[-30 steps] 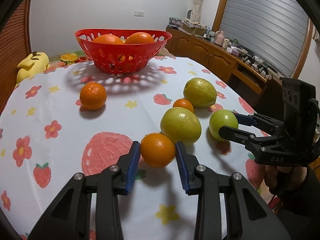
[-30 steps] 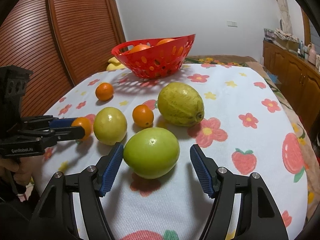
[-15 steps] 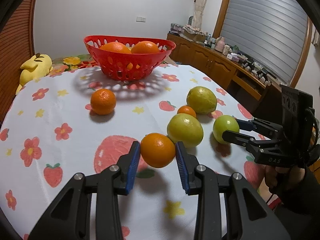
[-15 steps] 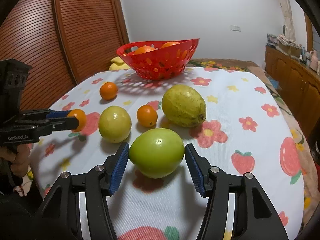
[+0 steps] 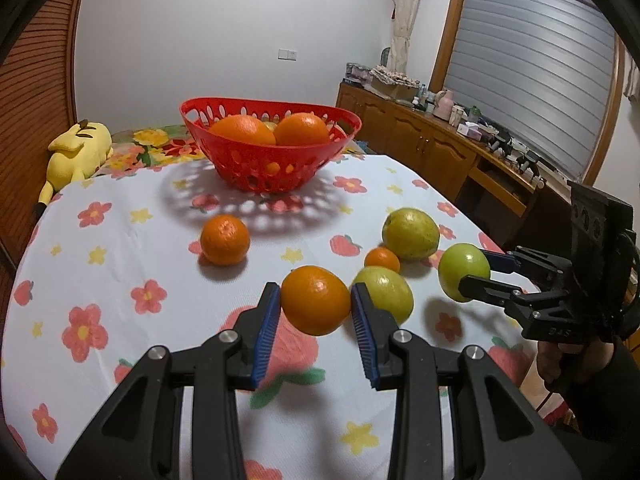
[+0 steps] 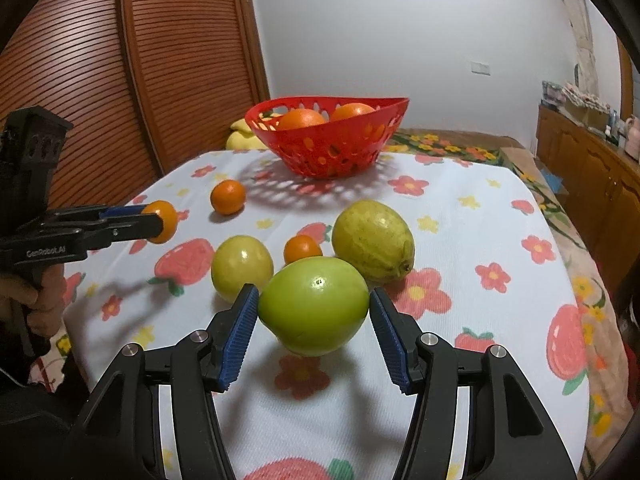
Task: Organize fruits
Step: 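Lift the orange and green fruit with both grippers and carry over the basket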
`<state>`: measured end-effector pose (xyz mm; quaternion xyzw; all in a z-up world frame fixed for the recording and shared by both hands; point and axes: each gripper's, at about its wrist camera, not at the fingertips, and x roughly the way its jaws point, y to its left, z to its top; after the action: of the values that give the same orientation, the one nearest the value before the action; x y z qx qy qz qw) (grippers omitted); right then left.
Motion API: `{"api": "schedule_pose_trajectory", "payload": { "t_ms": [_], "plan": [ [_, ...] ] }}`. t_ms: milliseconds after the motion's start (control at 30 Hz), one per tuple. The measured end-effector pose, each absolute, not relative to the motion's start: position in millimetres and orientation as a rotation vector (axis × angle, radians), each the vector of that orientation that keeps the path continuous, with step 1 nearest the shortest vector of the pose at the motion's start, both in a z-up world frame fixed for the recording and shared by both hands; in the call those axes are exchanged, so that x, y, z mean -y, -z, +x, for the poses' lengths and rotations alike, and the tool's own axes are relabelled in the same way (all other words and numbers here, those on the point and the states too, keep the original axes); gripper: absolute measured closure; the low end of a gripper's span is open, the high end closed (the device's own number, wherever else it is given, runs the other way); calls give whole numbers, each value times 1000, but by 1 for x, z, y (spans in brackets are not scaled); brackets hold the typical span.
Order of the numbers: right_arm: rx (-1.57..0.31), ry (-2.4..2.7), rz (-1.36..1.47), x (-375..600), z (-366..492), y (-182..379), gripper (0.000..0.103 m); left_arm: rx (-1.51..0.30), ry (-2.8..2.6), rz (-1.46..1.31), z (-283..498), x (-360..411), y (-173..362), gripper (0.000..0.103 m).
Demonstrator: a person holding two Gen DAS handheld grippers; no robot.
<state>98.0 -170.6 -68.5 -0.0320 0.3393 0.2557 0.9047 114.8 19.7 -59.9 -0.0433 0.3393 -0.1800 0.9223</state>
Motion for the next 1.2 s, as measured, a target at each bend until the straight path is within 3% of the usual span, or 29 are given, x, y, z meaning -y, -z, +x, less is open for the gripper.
{"api": "schedule_pose_trajectory", "payload": {
  "t_ms": [1200],
  "plan": [
    [-566, -569, -157, 144, 166, -27, 45, -607, 345, -51, 184, -32, 8, 69]
  ]
}}
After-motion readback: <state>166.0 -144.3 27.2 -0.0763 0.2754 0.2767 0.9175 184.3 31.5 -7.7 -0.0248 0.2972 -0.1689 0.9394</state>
